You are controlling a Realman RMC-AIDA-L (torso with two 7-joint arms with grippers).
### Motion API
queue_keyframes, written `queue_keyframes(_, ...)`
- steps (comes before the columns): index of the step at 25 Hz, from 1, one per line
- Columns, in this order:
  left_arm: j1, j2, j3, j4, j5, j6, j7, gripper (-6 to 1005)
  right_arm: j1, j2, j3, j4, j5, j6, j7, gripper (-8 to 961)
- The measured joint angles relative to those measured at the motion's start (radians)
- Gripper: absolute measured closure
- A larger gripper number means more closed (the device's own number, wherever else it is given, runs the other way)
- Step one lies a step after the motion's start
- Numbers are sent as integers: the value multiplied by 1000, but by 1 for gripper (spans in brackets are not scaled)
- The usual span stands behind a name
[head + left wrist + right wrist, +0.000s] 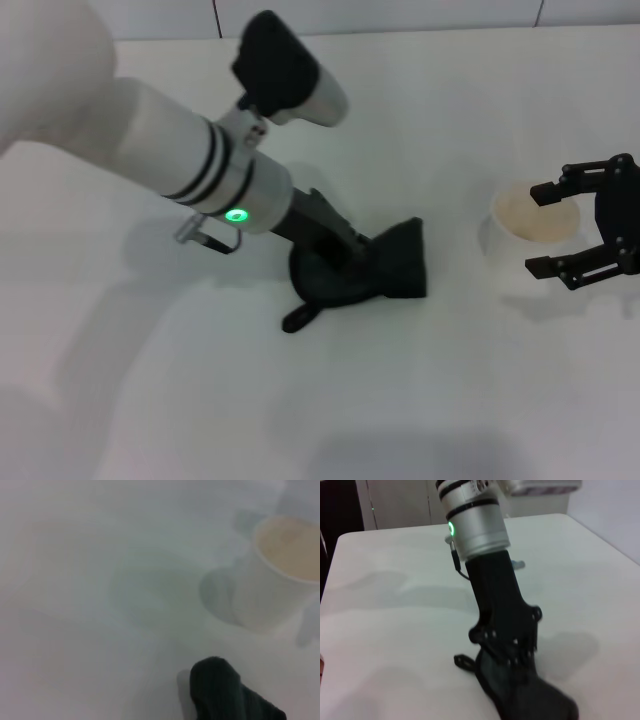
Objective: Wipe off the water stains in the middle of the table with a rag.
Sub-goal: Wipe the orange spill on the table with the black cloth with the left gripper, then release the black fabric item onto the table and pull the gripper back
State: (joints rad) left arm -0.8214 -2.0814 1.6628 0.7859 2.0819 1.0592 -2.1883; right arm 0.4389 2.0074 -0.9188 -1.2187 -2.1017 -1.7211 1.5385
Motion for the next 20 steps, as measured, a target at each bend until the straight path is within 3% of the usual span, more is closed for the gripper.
queue_keyframes(9,296,5,-212,289,102,146,62,847,-4,0,0,4,14,3,2,95)
queue_keyframes(20,416,6,-383,309,140,242,100,798,-5,3,-2,31,14,16,1,95)
